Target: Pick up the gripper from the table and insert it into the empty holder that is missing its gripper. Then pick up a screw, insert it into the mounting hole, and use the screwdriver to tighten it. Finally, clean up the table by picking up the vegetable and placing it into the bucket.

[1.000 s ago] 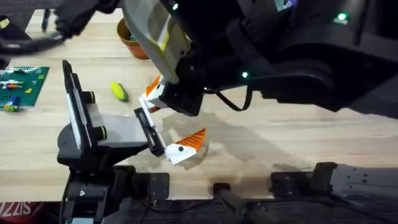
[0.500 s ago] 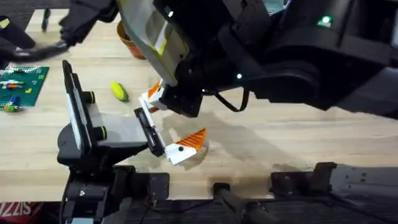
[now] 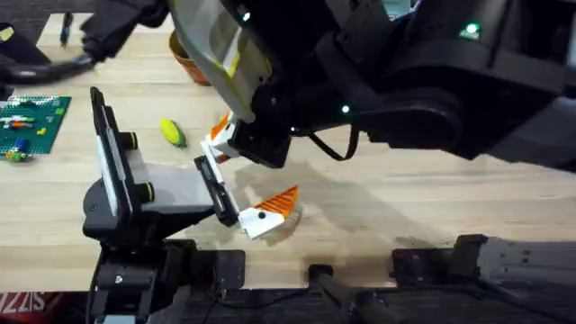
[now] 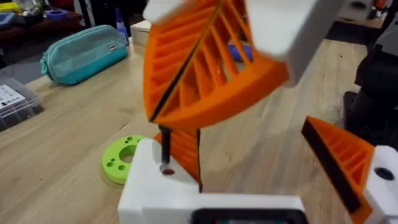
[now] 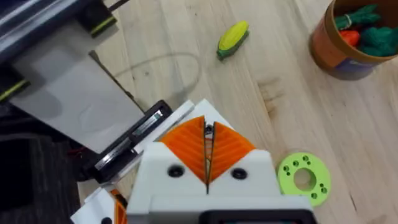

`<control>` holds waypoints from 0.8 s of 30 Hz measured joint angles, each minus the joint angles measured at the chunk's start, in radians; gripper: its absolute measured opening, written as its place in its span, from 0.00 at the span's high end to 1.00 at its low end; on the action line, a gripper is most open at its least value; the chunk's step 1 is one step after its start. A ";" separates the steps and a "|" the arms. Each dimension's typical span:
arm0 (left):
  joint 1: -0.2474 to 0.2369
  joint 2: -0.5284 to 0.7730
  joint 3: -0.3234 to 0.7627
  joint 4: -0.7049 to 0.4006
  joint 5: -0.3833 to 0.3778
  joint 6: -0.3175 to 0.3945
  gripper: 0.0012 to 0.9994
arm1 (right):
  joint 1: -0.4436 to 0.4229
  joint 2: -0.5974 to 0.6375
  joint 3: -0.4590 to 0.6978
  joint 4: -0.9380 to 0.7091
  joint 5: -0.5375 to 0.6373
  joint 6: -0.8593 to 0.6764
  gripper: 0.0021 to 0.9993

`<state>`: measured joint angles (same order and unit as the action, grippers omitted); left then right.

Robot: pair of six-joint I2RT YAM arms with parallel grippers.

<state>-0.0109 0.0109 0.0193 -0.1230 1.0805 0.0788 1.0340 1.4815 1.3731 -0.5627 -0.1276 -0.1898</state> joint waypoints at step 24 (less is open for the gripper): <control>0.000 0.001 0.000 -0.001 0.000 -0.012 0.00 | 0.002 0.070 0.008 0.001 -0.008 0.000 1.00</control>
<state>-0.0109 0.0120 0.0193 -0.1242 1.0801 0.0669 1.0359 1.5513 1.3815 -0.5621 -0.1352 -0.1898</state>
